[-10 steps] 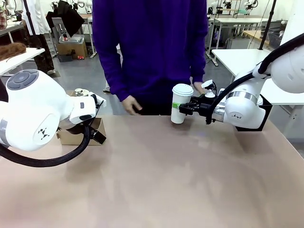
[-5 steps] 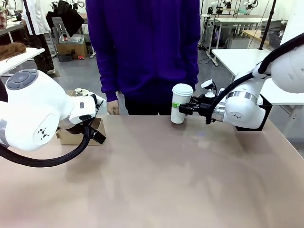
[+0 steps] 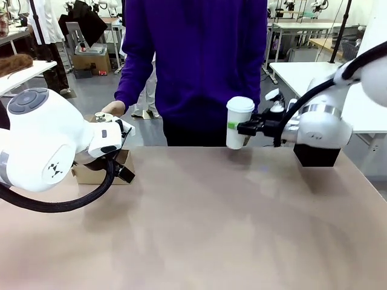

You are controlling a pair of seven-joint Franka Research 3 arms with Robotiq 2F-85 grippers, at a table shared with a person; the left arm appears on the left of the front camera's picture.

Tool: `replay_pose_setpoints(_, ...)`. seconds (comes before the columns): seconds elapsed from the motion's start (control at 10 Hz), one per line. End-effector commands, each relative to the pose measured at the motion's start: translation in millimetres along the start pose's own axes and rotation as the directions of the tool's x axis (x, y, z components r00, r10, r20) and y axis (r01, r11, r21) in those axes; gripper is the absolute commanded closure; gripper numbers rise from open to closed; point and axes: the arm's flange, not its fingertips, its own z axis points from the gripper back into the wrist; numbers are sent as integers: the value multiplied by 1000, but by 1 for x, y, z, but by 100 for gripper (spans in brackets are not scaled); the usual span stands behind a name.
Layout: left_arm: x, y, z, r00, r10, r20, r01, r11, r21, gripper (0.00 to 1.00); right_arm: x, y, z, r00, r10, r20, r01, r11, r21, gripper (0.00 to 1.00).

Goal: Pour a drink into a cup and package it in a carrier.
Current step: When a person places the Paper Cup Lid on the 600 ml Paper Cup , lift the 600 ml Paper Cup.

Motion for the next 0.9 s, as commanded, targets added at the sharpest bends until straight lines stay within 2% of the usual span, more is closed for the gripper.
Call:
replay_pose_setpoints(0.0,0,0,0,1000,1,1,-1,1000,-2,0,58,0,27,999,-32,-16,32,999,32,20)
replay_pose_setpoints(0.2,0,0,0,1000,1,1,-1,1000,-2,0,116,12,54,1000,1,-26,0,999,42,20)
replay_pose_setpoints(0.5,0,0,0,1000,1,1,-1,1000,-2,0,191,42,83,999,36,2,-36,999,13,20)
replay_pose_setpoints(0.8,0,0,0,1000,1,1,-1,1000,-2,0,213,55,82,998,62,-22,-62,998,-3,20)
